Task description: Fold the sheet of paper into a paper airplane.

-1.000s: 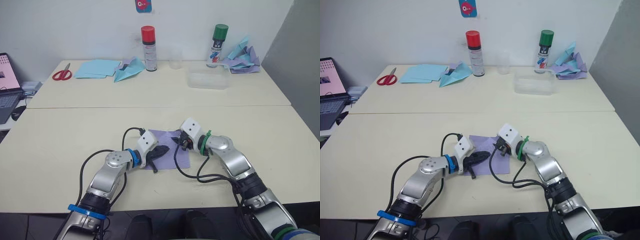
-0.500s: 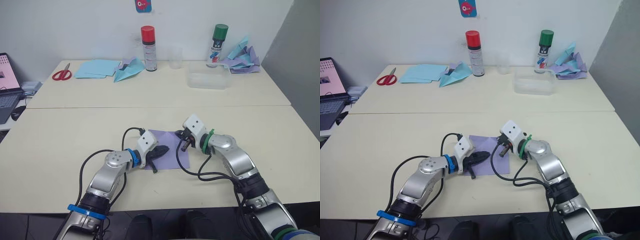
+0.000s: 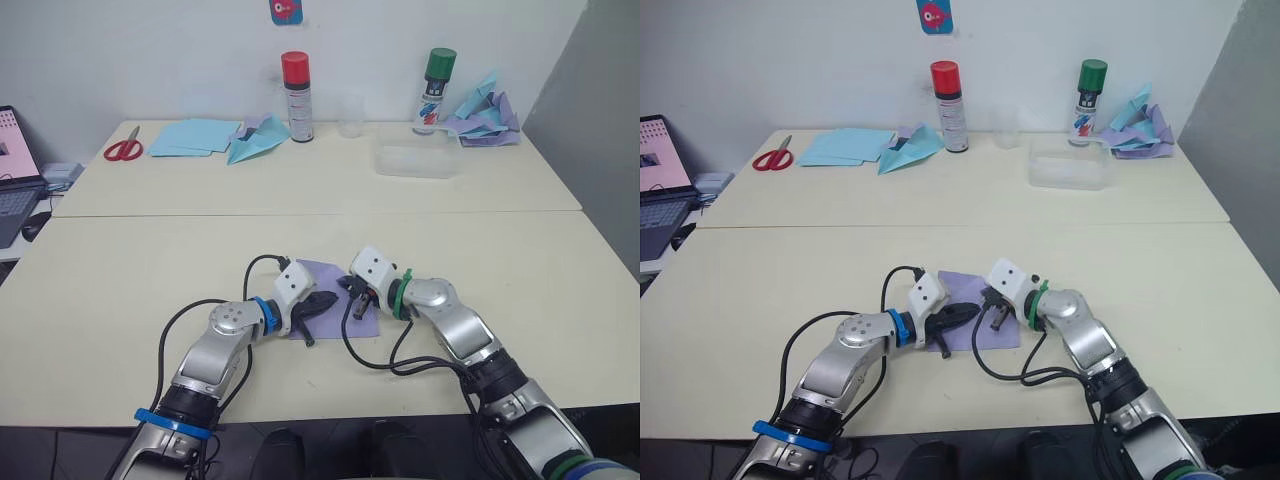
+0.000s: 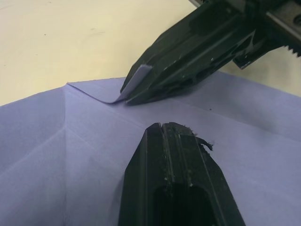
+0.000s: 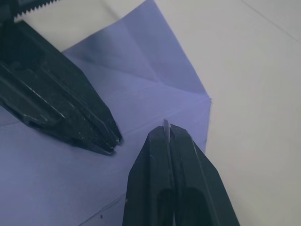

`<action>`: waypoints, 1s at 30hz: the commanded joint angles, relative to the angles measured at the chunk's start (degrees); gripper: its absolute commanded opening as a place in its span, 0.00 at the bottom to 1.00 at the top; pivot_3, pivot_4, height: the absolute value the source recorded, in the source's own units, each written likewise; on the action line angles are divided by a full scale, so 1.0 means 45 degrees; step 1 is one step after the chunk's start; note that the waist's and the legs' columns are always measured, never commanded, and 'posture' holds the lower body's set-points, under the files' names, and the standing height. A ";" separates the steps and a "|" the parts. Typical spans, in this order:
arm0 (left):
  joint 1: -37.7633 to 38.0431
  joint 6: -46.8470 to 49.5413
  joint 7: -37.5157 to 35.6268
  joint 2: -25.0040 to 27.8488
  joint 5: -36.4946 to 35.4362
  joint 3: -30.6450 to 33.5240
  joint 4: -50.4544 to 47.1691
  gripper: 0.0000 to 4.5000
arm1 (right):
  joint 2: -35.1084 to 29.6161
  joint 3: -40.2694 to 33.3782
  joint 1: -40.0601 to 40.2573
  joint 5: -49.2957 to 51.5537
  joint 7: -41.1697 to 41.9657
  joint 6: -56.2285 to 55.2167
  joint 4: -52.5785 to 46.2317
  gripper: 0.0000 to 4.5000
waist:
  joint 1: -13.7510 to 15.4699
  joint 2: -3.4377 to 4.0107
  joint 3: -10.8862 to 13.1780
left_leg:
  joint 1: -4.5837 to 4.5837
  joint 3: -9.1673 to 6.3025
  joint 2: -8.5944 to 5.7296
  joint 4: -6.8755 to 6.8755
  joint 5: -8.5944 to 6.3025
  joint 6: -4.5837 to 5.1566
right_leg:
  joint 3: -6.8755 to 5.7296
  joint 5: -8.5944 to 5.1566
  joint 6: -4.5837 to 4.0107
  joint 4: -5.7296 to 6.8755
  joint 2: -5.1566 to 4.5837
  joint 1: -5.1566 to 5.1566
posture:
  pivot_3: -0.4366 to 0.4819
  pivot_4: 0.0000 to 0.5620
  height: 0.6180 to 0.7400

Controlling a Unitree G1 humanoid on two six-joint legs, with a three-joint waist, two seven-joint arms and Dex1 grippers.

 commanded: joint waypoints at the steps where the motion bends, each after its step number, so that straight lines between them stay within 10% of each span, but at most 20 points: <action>1: -0.0134 0.1077 -0.0356 0.0307 -0.0409 0.0201 -0.0223 0.00 | -0.0140 -0.0174 -0.0189 -0.0245 -0.0072 -0.0043 0.0210 0.01 | -0.0004 -0.0012 0.0014 | 0.0000 0.0000 -0.0001 0.0000 0.0000 0.0000 | 0.0000 0.0000 0.0000 0.0000 0.0000 -0.0002 | 0.48 0.27 1.00; 19: -0.4406 -0.0687 -0.0501 -0.1225 0.0638 -0.0269 0.5251 0.00 | -0.0020 -0.0212 0.0026 0.0018 0.0171 0.0572 -0.0154 0.01 | 0.0017 -0.0050 0.0087 | -0.0033 0.0005 -0.0007 0.0005 0.0000 0.0000 | -0.0005 0.0008 0.0016 0.0004 0.0026 -0.0029 | 0.48 0.27 1.00; 28: -0.4871 -0.1288 -0.1116 -0.1171 0.1370 -0.0569 0.6881 0.00 | -0.0279 -0.0363 0.0420 0.1962 0.1977 0.4543 -0.2244 0.60 | 0.0018 -0.0051 0.0085 | -0.0037 0.0021 -0.0007 -0.0002 -0.0003 -0.0003 | -0.0002 -0.0002 0.0030 -0.0009 0.0026 -0.0029 | 0.48 0.27 1.00; 30: -0.4898 -0.1364 -0.1128 -0.1168 0.1443 -0.0546 0.7023 0.00 | -0.0294 -0.0573 0.0449 0.2575 0.2154 0.5567 -0.2664 0.60 | 0.0014 -0.0052 0.0084 | -0.0035 0.0010 -0.0005 -0.0002 -0.0004 -0.0003 | -0.0004 -0.0002 0.0030 -0.0004 0.0026 -0.0025 | 0.48 0.27 1.00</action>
